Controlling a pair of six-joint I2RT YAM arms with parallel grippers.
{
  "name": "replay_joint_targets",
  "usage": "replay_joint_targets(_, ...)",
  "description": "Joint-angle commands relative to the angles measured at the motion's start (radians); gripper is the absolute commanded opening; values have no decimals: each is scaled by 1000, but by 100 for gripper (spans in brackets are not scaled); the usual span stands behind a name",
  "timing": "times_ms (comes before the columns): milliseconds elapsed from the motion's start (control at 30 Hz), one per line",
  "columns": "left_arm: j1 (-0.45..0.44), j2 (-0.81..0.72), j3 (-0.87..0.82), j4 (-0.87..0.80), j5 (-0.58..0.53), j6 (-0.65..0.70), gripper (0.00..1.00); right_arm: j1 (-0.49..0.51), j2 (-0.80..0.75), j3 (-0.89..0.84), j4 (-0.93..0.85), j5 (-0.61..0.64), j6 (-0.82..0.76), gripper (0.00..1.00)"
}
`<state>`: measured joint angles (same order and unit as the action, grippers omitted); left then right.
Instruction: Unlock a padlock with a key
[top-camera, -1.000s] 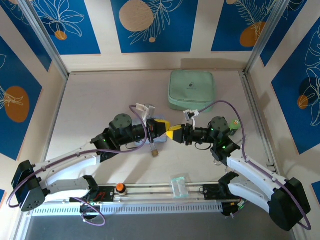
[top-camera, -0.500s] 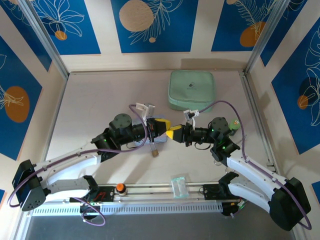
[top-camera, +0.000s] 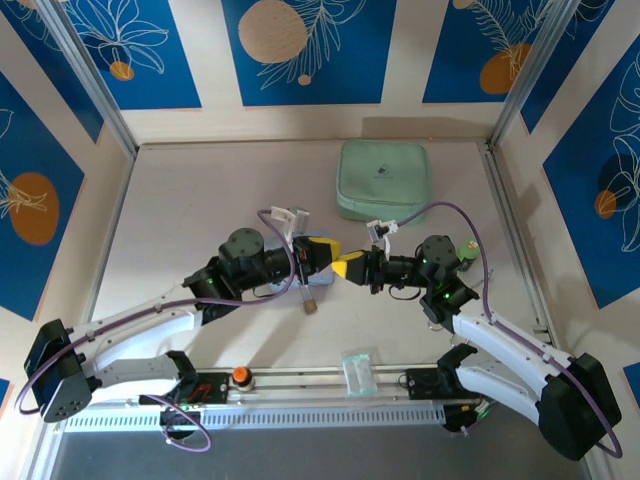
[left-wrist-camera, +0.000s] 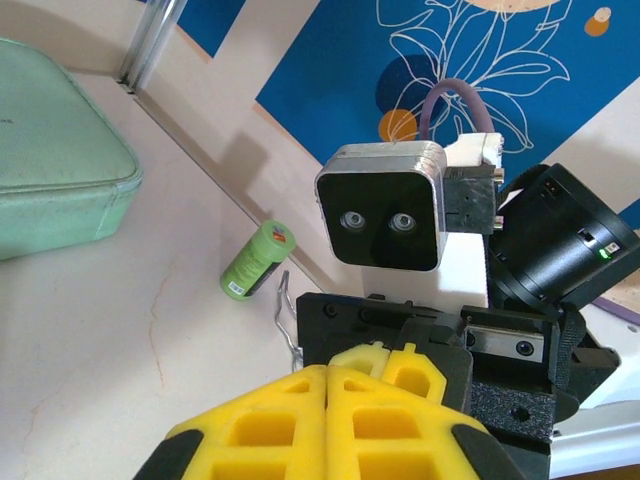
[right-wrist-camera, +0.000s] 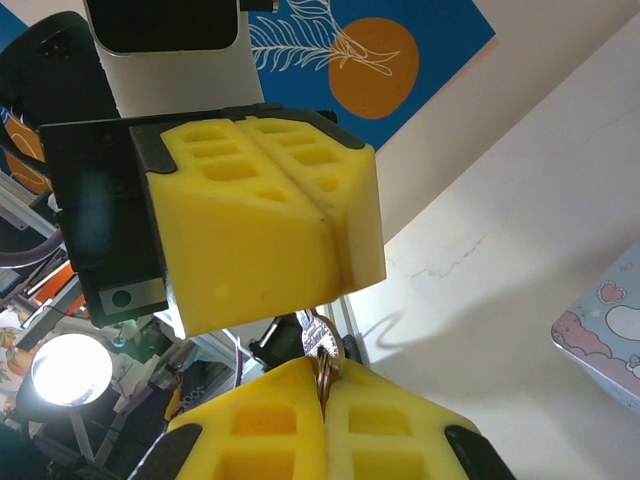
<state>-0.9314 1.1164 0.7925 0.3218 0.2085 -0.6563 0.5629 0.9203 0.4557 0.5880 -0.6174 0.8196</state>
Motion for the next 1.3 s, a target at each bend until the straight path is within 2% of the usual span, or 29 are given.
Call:
replay_joint_targets(0,4,-3,-4,11,-26,-14,20,5,1,-17,8,14,-9,0)
replay_joint_targets(33,4,-6,-7,7,-42,-17,33,5,1,-16,5,16,-10,0)
replay_joint_targets(67,3,-13,-13,9,-61,-19,50,5,2,-16,1,18,-12,0)
replay_joint_targets(133,4,-27,-27,16,-101,-24,77,5,0,-16,-11,24,-16,0)
replay_joint_targets(167,4,-35,-34,15,-124,-26,85,5,2,-16,-17,30,-19,0)
replay_joint_targets(200,4,-43,-38,13,-142,-32,88,5,2,-16,-27,38,-20,0)
replay_joint_targets(300,3,-56,-42,4,-163,-45,88,3,8,-11,-77,61,-32,0)
replay_joint_targets(433,3,-56,-28,-94,-242,-66,90,-11,42,15,-204,96,-41,0)
replay_joint_targets(500,3,-48,-40,-90,-253,-69,78,-10,56,12,-198,81,-37,0)
replay_joint_targets(600,3,-7,-48,-40,-199,-82,75,2,57,9,-194,82,-34,0)
replay_joint_targets(767,2,48,-8,-113,-153,-72,76,13,55,25,-268,70,-78,0)
replay_joint_targets(833,2,49,10,-194,-182,-76,73,13,52,52,-402,107,-111,0)
replay_joint_targets(933,2,15,6,-347,-312,-111,68,5,116,162,-793,229,-198,0)
replay_joint_targets(1000,3,-5,-20,-379,-360,-124,67,9,184,208,-944,262,-239,0)
replay_joint_targets(1067,2,-12,-55,-355,-363,-153,67,20,233,218,-1007,295,-254,0)
replay_joint_targets(1267,-10,14,-148,-217,-316,-242,66,34,406,266,-1047,325,-292,0)
